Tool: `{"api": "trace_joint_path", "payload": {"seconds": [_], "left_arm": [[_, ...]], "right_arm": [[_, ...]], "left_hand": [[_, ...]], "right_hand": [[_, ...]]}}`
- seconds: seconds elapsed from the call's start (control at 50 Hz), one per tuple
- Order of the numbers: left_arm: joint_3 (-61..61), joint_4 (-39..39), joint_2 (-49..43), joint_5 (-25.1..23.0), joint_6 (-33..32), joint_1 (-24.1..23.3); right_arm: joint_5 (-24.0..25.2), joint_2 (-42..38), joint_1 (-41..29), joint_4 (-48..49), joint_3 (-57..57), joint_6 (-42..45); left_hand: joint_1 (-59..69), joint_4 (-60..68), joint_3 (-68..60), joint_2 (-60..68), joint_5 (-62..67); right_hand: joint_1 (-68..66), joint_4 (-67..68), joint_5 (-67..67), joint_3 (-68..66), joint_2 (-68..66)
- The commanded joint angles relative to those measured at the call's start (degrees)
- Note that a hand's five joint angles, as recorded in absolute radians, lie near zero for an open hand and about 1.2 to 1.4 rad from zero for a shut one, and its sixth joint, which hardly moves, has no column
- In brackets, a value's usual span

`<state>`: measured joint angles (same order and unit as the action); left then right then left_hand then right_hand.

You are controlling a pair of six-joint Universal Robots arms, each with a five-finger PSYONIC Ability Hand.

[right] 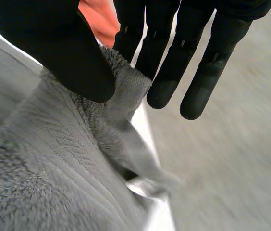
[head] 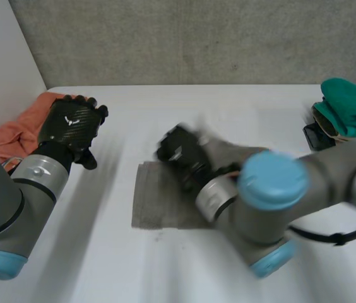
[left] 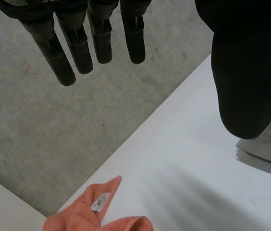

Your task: Fold the laundry.

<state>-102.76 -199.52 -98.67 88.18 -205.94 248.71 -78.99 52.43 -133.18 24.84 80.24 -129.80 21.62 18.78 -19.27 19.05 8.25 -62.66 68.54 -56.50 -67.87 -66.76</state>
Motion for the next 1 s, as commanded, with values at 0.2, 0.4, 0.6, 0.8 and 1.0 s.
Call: {"api": "trace_joint_path", "payload": {"seconds": [0.2,0.4,0.6,0.8,1.0], "left_arm": [[1.9,-1.0,-1.4,-0.2,0.5,-1.3],[13.7,-0.6,-14.6,0.0,2.4,-11.8],[17.2,2.6,-24.1,0.1,2.6,-17.5],[15.8,6.2,-24.0,0.8,2.1,-17.5],[15.9,6.2,-26.0,5.3,-0.6,-17.0]], "right_arm": [[1.9,6.2,2.3,-0.5,7.1,-9.7],[-1.2,14.4,12.8,-16.8,13.6,-25.2],[-2.9,14.2,16.5,-16.6,19.7,-23.0],[-5.6,14.5,17.1,-14.7,22.5,-23.1],[-7.2,14.5,17.8,-12.0,23.6,-23.0]], "left_hand": [[-2.5,0.4,0.1,0.1,0.9],[-1.5,1.4,-0.9,1.1,1.9],[9.4,12.3,-11.8,12.0,12.8],[23.9,26.8,-26.3,26.5,27.3],[32.5,35.3,-34.8,35.1,35.9]], "right_hand": [[52.7,-58.5,56.5,57.9,56.8],[52.7,-58.5,56.5,57.9,56.8],[52.7,-58.5,56.5,57.9,56.8],[50.7,-56.6,54.6,55.9,54.8],[45.0,-50.9,48.9,50.2,49.1]]}}
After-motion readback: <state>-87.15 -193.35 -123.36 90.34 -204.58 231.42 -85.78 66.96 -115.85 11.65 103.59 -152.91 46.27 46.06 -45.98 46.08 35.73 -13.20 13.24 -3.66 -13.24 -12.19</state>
